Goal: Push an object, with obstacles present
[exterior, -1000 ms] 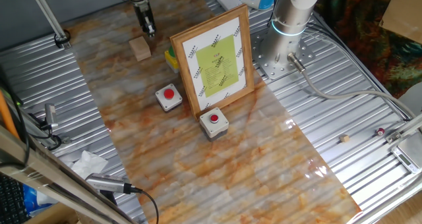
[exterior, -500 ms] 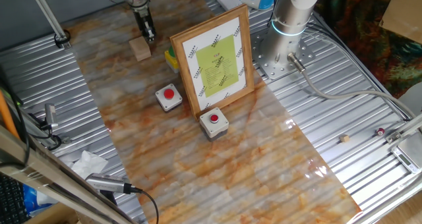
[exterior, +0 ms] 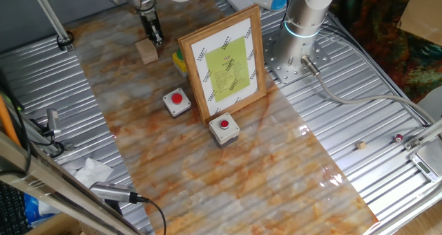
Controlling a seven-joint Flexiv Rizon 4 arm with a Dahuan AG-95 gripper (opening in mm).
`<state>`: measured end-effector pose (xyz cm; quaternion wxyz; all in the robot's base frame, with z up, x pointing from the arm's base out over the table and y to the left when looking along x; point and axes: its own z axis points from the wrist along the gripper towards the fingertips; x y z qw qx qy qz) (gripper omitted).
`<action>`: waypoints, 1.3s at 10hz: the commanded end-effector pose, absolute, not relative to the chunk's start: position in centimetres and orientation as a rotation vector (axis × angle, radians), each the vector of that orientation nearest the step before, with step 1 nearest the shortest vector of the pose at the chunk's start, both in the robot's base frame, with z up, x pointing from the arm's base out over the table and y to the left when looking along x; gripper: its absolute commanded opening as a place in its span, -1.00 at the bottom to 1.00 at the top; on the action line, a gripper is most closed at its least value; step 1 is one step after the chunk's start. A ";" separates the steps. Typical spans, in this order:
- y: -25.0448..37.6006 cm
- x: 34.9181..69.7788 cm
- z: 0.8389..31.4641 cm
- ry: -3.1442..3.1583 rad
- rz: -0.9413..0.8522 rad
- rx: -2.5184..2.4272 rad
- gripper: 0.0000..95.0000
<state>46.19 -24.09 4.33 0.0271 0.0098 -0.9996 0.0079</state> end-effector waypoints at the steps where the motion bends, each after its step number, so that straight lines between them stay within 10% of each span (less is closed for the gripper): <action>1: -24.1 46.5 4.1 -3.090 0.027 0.031 -1.00; 13: -24.7 49.9 4.7 -3.082 0.039 0.068 -1.00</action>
